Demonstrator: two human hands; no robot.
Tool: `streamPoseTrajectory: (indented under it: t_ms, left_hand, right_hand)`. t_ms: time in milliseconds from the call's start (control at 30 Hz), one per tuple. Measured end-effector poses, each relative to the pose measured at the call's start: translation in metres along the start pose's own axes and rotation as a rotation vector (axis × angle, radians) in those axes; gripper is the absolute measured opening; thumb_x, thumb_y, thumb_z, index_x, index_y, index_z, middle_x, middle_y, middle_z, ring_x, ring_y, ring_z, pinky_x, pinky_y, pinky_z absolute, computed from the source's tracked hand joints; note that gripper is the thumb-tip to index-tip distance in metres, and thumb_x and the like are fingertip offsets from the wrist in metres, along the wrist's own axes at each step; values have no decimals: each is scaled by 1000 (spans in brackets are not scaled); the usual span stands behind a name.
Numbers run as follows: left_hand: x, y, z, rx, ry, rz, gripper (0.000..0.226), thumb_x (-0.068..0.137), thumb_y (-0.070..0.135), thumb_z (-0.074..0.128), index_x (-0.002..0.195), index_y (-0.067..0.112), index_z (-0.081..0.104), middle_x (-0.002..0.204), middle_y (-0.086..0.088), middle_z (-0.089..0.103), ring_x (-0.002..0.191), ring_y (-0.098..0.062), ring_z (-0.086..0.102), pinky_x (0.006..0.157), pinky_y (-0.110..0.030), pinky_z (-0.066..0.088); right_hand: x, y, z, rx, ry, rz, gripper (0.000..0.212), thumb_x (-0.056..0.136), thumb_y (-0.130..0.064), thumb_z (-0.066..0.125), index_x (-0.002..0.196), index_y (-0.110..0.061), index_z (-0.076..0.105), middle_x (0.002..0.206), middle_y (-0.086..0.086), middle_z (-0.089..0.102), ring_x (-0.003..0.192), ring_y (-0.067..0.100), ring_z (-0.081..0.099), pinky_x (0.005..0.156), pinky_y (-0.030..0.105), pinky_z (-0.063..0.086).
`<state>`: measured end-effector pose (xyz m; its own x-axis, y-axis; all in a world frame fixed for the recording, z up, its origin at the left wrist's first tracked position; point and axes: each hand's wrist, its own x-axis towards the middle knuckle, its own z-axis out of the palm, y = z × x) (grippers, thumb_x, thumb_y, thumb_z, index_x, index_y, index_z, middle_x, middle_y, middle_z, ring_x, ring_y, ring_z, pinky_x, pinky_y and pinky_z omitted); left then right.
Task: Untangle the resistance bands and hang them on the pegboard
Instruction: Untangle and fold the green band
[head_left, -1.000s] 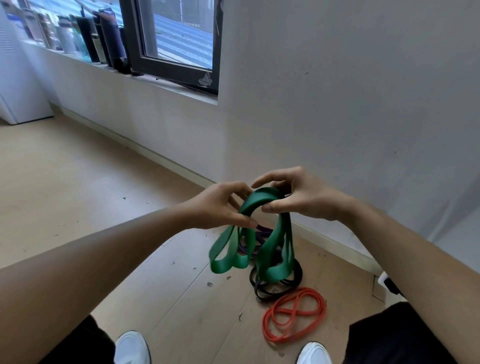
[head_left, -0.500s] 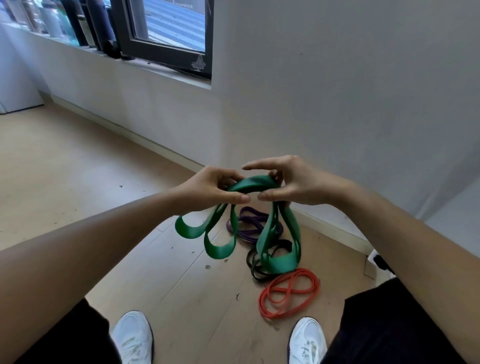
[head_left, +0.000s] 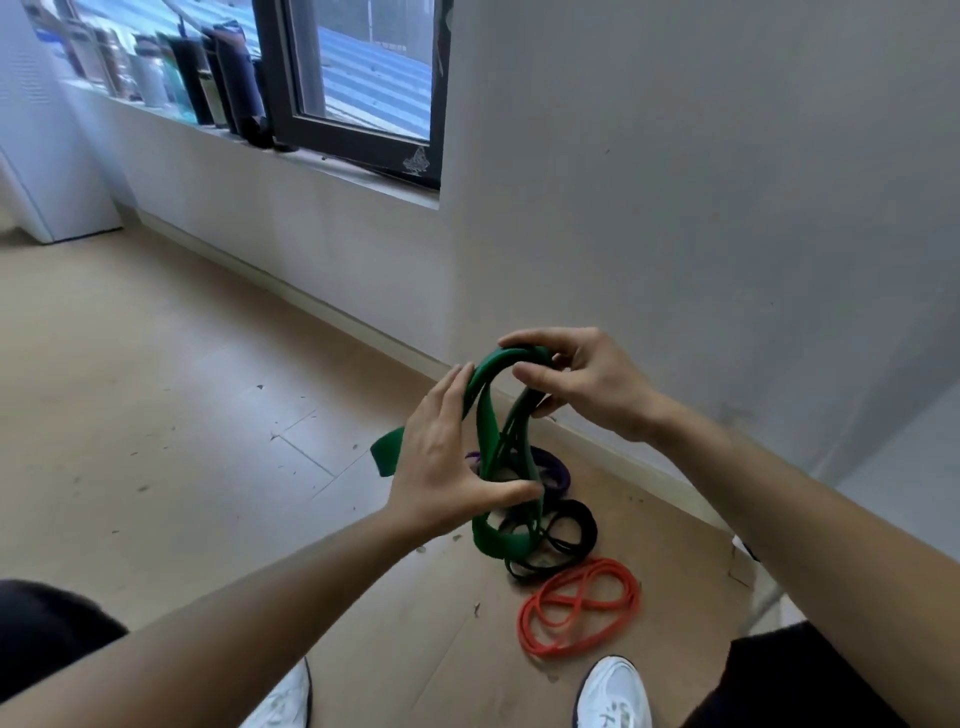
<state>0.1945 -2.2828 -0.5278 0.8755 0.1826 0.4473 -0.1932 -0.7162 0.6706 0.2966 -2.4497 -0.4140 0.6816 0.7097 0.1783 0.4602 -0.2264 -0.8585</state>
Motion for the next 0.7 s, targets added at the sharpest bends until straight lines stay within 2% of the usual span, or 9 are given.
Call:
streamPoseTrajectory:
  t_ms: [100,233,333,367,433,500,567,700]
  left_hand:
    - [-8,-2,21,58,150,-33,130,56,80,76,158,20,23,159,-1,31,146,-23,33,115,-51,36]
    - [-22,-16,47,76,301,-81,105,69,65,78,150,15,35,144,-6,47,130,-25,47,107,-49,44]
    - [-34,-34,61,56,365,-63,75,75,47,84,135,17,51,120,1,64,102,-16,63,81,-39,58]
    - [-36,-39,63,67,373,-36,64,77,42,84,130,19,57,112,4,68,94,-13,66,72,-36,59]
    - [-36,-52,68,115,366,27,48,80,34,83,122,20,65,102,7,73,84,-12,69,61,-30,56]
    - [-34,-68,71,174,327,59,40,80,30,81,118,22,70,95,7,74,78,-14,68,59,-24,48]
    - [-32,-85,72,232,241,52,38,79,28,79,115,26,71,92,8,74,75,-17,68,59,-24,45]
    - [-33,-118,67,316,-184,-86,38,83,34,73,120,34,67,96,11,73,87,-17,68,67,-29,49]
  right_hand:
    - [-2,4,9,62,27,31,31,96,-9,67,127,-10,67,105,15,74,84,29,76,72,39,64]
    - [-6,13,18,212,83,84,25,96,-7,66,119,-14,70,100,12,73,82,28,74,72,42,64]
    - [-12,33,20,320,111,155,25,96,-5,64,120,-10,70,101,14,72,88,29,74,75,46,64]
    - [-15,42,21,362,116,181,25,96,-5,63,120,-8,69,101,15,72,91,27,74,75,47,64]
    - [-19,63,22,440,126,232,26,97,-3,61,122,-6,68,102,16,71,95,25,74,75,47,63]
    - [-21,85,24,511,147,296,26,99,-1,58,123,-6,66,100,17,70,93,26,75,71,42,63]
    - [-22,110,31,567,167,379,26,100,1,54,124,-4,62,94,17,70,86,26,76,67,37,63]
    - [-24,177,63,565,185,547,24,98,3,57,121,-4,61,95,19,66,79,28,73,66,37,64]
